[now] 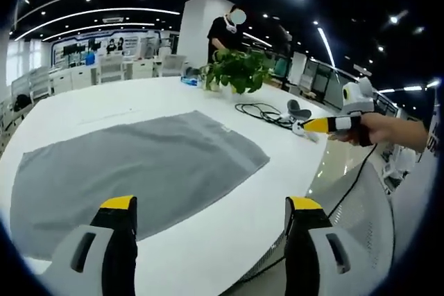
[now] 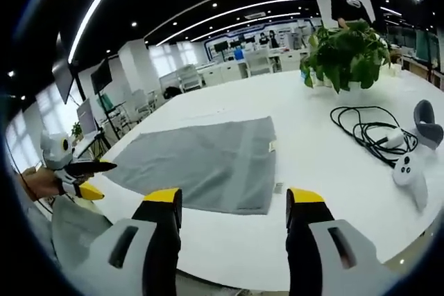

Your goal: Fold the towel on the table until its edges align and the towel forms a compact rectangular stack.

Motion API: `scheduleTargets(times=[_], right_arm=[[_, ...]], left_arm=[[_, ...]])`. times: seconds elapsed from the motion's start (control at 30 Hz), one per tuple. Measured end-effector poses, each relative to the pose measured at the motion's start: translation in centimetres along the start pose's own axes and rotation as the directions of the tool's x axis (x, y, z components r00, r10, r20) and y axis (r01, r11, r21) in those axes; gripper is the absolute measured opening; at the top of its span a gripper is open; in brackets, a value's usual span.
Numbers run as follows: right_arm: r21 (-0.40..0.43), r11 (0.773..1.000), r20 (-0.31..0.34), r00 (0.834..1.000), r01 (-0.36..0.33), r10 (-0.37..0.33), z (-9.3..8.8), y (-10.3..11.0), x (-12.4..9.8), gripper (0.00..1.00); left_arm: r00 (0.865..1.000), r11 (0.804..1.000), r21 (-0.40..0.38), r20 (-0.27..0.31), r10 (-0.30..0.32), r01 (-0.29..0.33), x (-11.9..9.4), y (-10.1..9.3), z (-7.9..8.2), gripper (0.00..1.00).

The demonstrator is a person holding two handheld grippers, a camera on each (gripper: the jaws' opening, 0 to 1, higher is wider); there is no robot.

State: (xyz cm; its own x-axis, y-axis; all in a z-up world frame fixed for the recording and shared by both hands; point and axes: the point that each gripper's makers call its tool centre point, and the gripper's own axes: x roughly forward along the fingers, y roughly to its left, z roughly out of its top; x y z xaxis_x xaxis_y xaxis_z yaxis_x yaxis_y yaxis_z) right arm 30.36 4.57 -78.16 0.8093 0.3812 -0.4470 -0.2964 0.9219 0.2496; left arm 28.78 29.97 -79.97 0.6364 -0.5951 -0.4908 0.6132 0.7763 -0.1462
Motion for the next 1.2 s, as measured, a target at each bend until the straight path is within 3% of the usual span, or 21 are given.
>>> scheduleTargets(times=[0.27,0.63,1.2], right_arm=[[-0.054,0.998,0.01,1.0,-0.015,0.015,2.1,-1.4,0.5,0.61],[-0.108,0.992,0.014,0.998,-0.062,0.064,4.9,-2.1,2.2,0.59],[-0.124,0.988,0.005,0.996,-0.087,0.088,6.5,-3.8,4.2,0.57]], left_arm=[[0.999,0.997,0.048,-0.007,-0.053,0.053,1.6,-1.7,1.3,0.88],[0.997,0.993,0.095,-0.014,-0.073,0.074,3.1,-2.6,2.5,0.86],[0.985,0.974,0.149,-0.053,-0.162,0.168,6.8,-5.5,3.4,0.84]])
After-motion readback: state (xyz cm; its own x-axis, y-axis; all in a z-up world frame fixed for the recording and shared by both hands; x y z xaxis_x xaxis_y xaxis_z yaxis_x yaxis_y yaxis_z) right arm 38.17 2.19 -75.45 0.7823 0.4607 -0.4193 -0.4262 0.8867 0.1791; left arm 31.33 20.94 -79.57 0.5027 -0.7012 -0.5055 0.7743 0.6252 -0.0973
